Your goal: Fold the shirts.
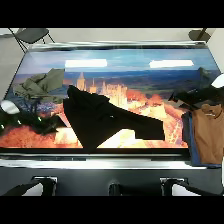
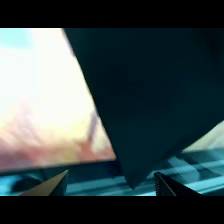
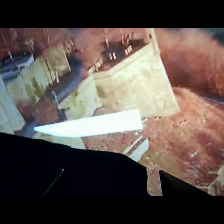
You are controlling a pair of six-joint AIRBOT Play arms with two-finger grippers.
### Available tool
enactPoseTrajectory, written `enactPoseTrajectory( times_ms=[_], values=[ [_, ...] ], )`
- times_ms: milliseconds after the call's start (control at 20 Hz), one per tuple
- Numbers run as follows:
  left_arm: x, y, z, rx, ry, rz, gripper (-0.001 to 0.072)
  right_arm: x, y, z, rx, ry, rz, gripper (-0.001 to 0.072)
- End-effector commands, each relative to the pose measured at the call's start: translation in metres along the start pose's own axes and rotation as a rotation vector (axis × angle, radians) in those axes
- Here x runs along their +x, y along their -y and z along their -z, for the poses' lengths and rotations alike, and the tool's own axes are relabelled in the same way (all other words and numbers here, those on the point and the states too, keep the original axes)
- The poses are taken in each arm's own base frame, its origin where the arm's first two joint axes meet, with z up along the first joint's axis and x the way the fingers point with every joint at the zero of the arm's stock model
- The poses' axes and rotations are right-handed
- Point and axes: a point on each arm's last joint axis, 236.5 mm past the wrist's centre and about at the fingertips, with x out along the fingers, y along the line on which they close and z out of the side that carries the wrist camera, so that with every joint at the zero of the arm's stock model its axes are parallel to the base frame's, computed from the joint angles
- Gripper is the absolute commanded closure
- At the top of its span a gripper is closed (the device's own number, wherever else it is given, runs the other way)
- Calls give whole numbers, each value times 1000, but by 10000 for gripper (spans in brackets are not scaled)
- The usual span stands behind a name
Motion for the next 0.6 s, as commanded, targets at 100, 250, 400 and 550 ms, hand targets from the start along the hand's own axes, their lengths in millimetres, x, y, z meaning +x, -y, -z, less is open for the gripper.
enactPoseTrajectory(
  times_ms=[100,250,400,550],
  values=[
    [77,3,79,-108,-124,102,106,42,-12,31,-99,-210,-102,42],
    [100,24,90,-136,-109,161,106,60,-33,48,-281,-269,-127,37],
    [109,46,85,-131,-64,205,112,82,-45,61,-345,-325,-136,35],
    [122,51,91,-147,-92,206,113,99,-54,77,-404,-392,-151,5]
  ],
)
